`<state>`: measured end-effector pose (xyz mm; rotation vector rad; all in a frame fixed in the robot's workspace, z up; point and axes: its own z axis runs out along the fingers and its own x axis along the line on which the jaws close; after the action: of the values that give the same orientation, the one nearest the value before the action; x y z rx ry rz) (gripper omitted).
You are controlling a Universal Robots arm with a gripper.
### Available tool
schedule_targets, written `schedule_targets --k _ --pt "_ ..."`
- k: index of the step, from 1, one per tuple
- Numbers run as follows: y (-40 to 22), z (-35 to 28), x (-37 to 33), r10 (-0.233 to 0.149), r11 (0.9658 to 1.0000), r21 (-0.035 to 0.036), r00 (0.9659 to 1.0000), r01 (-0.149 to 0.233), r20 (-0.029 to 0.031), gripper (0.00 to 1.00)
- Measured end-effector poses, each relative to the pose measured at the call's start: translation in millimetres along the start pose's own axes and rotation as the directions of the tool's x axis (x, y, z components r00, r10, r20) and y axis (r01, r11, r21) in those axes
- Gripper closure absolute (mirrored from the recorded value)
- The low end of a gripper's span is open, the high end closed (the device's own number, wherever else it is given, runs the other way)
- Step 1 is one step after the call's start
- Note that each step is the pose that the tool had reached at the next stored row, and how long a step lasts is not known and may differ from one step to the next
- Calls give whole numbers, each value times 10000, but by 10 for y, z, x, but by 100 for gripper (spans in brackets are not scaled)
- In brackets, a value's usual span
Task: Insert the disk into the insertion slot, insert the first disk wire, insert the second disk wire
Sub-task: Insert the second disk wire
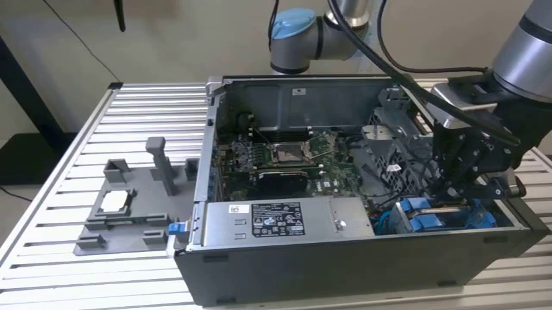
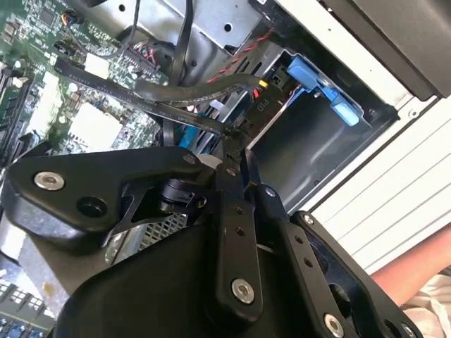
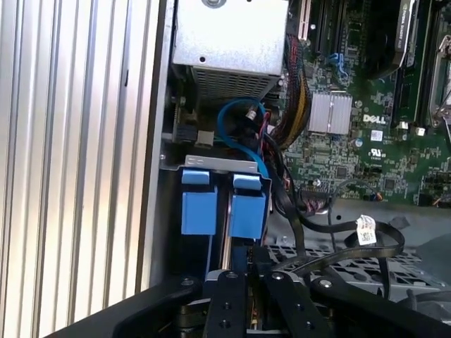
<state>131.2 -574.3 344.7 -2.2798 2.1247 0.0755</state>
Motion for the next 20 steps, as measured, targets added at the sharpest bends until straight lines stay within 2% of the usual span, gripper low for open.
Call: schedule_targets --k 3,9,19,20 --pt "-4 9 -4 272 9996 14 9996 -272 8 84" --pt "-21 17 -25 465 9989 23 9989 -465 8 84" --pt "-36 46 -22 722 9974 -13 9974 -722 8 84" --pt "-37 59 -22 760 9971 -17 9971 -760 25 84"
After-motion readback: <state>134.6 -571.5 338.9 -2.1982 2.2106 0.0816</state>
